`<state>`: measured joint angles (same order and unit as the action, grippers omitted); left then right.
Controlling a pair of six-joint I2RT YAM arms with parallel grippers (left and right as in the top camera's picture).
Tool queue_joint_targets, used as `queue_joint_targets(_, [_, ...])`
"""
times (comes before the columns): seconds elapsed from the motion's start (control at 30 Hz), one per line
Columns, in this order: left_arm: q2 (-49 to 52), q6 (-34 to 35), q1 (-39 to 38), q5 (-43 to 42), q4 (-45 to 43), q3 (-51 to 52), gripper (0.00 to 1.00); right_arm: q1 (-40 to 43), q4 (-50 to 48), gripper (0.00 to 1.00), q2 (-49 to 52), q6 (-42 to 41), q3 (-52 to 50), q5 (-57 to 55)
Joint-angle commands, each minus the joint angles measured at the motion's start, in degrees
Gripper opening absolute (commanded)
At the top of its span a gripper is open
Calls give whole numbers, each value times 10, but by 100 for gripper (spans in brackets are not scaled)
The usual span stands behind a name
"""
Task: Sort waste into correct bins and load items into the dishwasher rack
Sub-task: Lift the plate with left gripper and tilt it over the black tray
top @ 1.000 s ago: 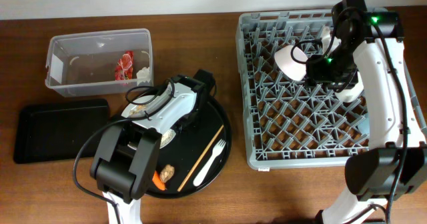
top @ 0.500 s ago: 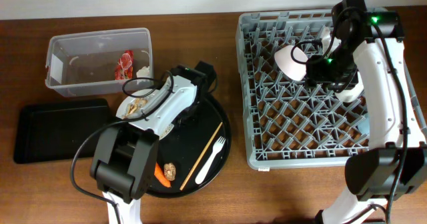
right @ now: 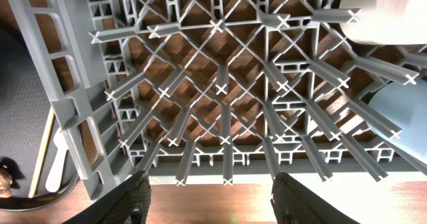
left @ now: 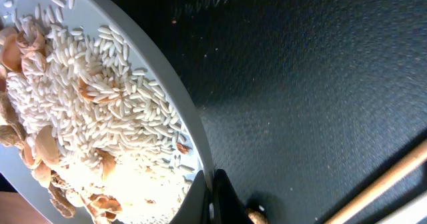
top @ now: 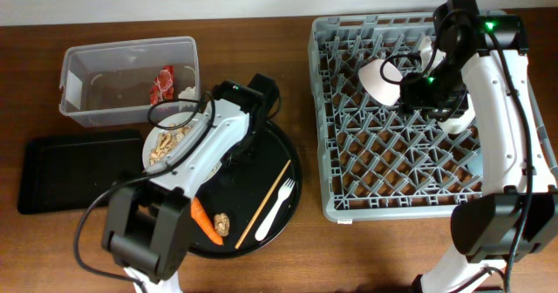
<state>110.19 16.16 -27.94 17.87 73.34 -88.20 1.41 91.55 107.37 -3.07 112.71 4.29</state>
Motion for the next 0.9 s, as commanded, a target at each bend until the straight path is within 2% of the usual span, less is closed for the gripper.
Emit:
queue_joint_targets(0.0, [-35, 12, 10, 19, 12, -12, 1, -3, 2, 62, 1, -4, 0, -3])
queue_joint_targets(0.3, [-57, 5, 120, 3, 26, -12, 0, -3, 6, 62, 1, -4, 0, -3])
queue_joint_targets(0.63, [-57, -56, 219, -32, 22, -12, 0, -3, 7, 62, 1, -4, 0, -3])
queue_joint_targets(0.87, [-57, -102, 286, -122, 3, -12, 0, -3, 12, 62, 1, -4, 0, -4])
